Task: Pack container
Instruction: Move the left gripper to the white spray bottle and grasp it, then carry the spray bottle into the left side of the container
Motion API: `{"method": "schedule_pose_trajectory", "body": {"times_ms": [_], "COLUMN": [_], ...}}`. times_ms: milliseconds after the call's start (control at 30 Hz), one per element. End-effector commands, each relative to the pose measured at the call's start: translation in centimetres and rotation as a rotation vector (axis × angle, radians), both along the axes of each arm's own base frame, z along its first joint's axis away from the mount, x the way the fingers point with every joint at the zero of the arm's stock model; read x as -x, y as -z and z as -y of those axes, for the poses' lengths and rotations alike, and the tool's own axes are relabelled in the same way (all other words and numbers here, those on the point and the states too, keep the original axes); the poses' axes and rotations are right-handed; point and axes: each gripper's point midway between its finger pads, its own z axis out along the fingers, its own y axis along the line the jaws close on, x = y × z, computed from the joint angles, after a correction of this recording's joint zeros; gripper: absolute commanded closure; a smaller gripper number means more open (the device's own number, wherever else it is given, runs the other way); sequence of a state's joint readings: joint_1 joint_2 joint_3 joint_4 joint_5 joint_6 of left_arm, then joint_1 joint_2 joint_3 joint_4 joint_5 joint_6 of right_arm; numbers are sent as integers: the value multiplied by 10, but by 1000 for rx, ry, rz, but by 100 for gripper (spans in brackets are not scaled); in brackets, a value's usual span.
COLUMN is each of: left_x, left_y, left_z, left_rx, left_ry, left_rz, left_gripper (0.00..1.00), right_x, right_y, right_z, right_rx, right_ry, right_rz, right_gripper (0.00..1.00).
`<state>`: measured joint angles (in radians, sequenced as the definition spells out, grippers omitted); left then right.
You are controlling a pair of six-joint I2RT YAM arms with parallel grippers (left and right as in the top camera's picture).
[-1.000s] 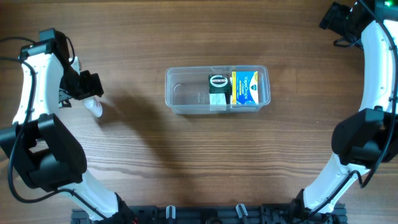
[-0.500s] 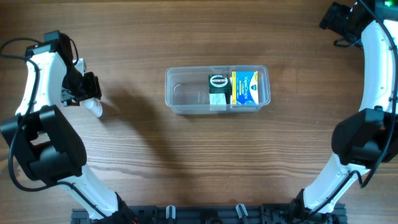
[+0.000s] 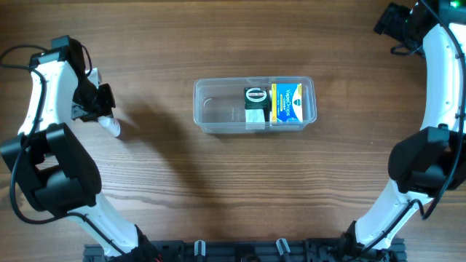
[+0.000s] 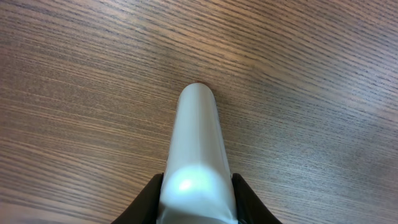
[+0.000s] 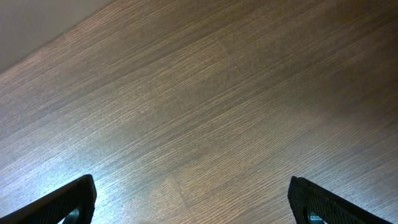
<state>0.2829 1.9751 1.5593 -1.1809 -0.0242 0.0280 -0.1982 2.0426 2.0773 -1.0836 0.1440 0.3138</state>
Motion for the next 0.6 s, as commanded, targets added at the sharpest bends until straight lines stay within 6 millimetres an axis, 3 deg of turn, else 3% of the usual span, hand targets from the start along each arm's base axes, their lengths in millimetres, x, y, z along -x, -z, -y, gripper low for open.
{"method": "schedule_pose_trajectory", "body": {"times_ms": [0,67,167,267,367,433,533,567], "left_x": [-4,-10,-23,-34,-44,-45,-37,-34], "left_y": [-4,-21,-65,-116,-162,-185,-196,-196], "left_z": [4,2,2,24,64,108,175,189], "left_rx": [30,24,6,5,2,23,86,97], "left_ry": [-17,-21,-31,22,74,137,226,248], "left_rz": [12,44,132,241,368,436,466,464], "left_gripper": [80,80,82,80,79,78,78,78], "right_x": [0,0,0,0,0,0,0,0], "right_y": [0,0,0,0,0,0,0,0], "right_z": [2,2,2,2,2,2,2,2], "right_rx": [12,12,12,12,13,12,12,12], "right_ry": [8,8,8,8,8,8,8,8], "right_rz": [-3,-4,-4,-3,-3,-3,-4,-4], "right_gripper": [0,0,0,0,0,0,0,0]}}
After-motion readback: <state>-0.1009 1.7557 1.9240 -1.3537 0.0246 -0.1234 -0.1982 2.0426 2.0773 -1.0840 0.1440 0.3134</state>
